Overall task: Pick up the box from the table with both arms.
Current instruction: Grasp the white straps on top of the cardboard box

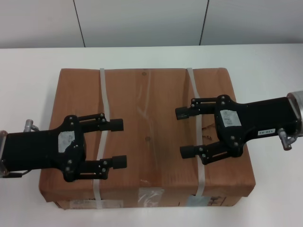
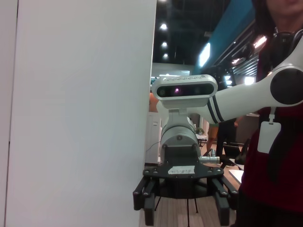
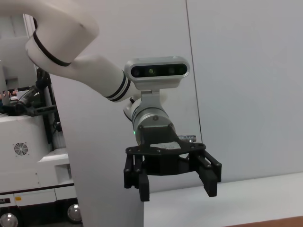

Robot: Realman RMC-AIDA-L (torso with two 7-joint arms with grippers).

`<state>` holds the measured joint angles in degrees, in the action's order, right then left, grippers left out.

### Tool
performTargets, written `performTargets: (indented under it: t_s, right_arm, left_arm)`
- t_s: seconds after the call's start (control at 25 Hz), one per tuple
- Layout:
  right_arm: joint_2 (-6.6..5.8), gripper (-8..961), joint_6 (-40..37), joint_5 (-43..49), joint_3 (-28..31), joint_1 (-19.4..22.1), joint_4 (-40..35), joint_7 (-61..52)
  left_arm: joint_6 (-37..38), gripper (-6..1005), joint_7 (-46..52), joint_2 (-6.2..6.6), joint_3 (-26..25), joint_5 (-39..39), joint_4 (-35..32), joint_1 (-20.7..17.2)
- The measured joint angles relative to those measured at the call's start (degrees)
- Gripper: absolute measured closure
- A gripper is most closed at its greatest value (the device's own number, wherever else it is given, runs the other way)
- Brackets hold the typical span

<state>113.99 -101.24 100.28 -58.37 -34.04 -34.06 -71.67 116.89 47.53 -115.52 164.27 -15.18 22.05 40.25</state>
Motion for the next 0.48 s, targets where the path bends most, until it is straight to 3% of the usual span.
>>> performTargets:
  t_s: [0.48]
  right_arm:
    - [0.02, 74, 0.2, 0.0, 0.1, 0.5, 0.1, 0.0]
  left_arm:
    - [-0.2, 257, 0.0, -0.19, 0.0, -0.1, 0.1, 0.0]
